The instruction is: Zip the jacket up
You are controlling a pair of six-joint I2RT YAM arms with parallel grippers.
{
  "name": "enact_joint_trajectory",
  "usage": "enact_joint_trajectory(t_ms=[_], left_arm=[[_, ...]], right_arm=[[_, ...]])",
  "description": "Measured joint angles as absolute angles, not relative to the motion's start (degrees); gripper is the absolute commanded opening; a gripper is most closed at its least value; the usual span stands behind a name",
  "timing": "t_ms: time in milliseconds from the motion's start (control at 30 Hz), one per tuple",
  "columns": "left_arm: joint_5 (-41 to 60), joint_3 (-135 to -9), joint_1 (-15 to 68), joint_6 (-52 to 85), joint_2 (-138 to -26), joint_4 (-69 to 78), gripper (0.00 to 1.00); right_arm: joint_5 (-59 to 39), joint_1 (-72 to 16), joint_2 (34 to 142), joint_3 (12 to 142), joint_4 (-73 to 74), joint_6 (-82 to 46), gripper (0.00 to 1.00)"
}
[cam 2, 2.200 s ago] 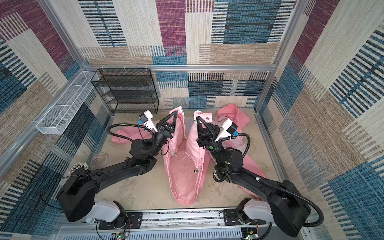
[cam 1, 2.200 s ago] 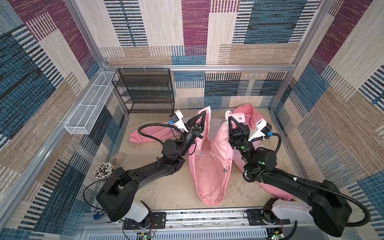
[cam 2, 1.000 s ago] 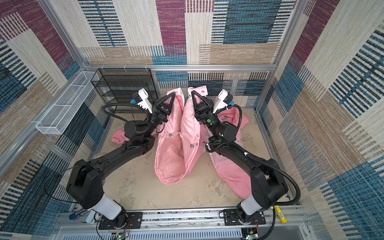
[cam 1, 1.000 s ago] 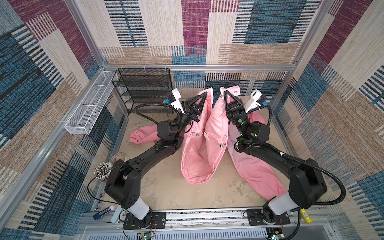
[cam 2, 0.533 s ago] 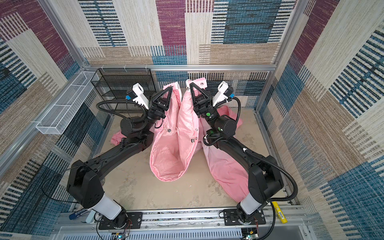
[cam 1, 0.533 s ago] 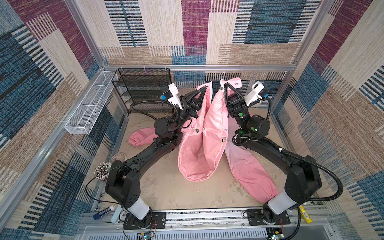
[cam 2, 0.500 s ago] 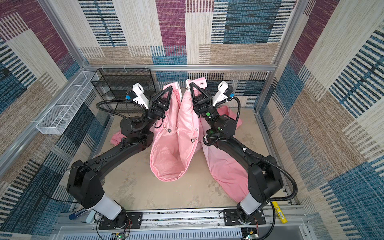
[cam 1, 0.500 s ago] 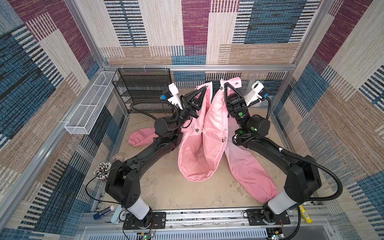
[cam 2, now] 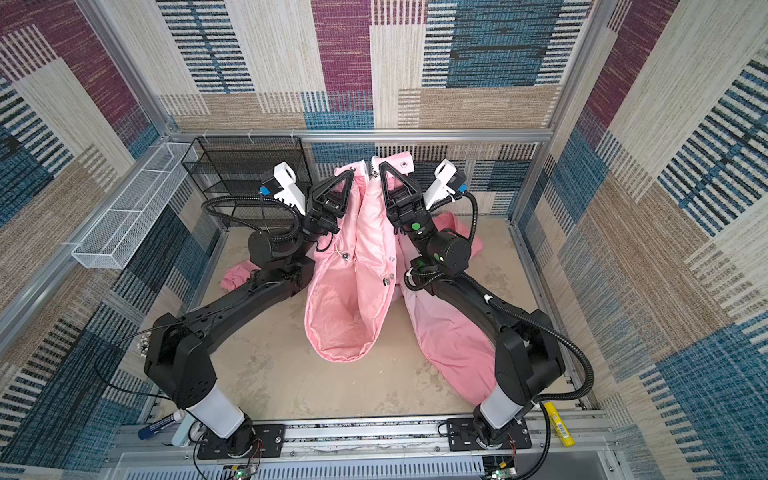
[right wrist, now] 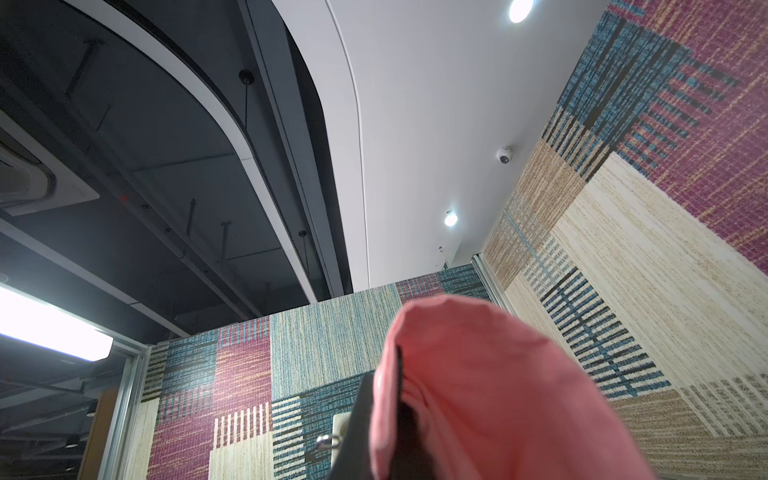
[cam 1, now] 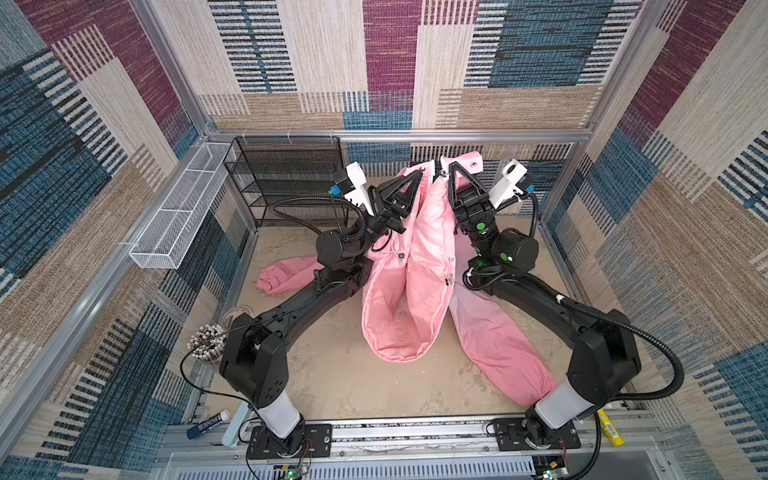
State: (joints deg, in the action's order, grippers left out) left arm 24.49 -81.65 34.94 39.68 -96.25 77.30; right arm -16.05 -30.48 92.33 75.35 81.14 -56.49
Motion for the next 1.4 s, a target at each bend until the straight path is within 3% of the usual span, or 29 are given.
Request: enact_joint_trajectory(t_ms=[1400], left_arm=[[23.2, -84.9, 36.2, 37.7, -98.3, 77.3, 0.0]], right_arm=[[-15.4, -30.8, 91.9, 75.7, 81.2, -60.0, 0.0]])
